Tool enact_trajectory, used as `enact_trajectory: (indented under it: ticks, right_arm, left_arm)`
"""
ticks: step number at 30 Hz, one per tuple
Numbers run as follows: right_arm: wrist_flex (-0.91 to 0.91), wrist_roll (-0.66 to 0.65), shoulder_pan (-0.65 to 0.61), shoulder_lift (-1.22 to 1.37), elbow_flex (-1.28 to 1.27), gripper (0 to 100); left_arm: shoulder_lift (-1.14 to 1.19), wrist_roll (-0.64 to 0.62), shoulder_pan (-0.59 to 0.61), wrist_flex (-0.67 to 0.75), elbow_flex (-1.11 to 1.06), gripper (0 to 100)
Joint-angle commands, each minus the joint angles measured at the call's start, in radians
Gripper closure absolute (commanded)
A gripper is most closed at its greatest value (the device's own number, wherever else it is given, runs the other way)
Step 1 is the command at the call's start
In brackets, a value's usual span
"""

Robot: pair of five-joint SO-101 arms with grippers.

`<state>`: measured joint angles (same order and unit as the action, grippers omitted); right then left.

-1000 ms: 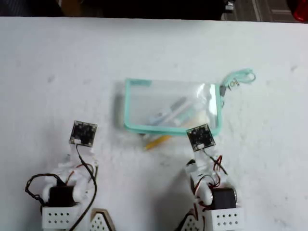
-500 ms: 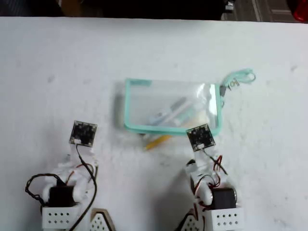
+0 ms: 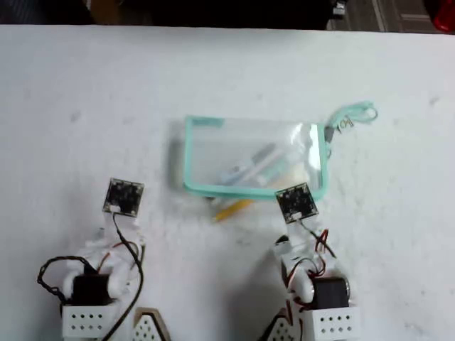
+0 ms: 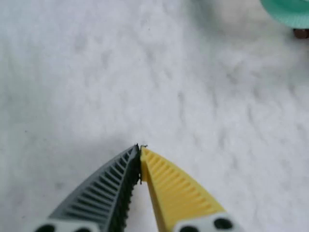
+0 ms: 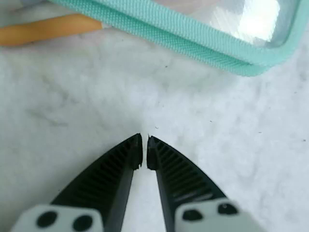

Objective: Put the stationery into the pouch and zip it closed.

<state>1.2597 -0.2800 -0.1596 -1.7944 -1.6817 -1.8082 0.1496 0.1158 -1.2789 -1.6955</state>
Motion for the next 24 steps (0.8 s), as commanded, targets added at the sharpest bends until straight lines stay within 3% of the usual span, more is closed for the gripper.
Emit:
enact_trajectory:
  ticks: [1,10,24]
  right_arm:
    - [0.007,-0.008,-0.005,-0.002,-0.009,98.1]
    - [0.007,-0.008,-0.005,-0.002,-0.009,98.1]
    - [0.007,-0.008,-0.005,-0.002,-0.009,98.1]
  left_arm:
    - [-0.012,0.009,-0.008,-0.006,0.003,98]
    - [-0.015,0.009,-0.002,-0.009,0.103,98]
    - [-0.015,0.015,-0.002,-0.176,0.631,98]
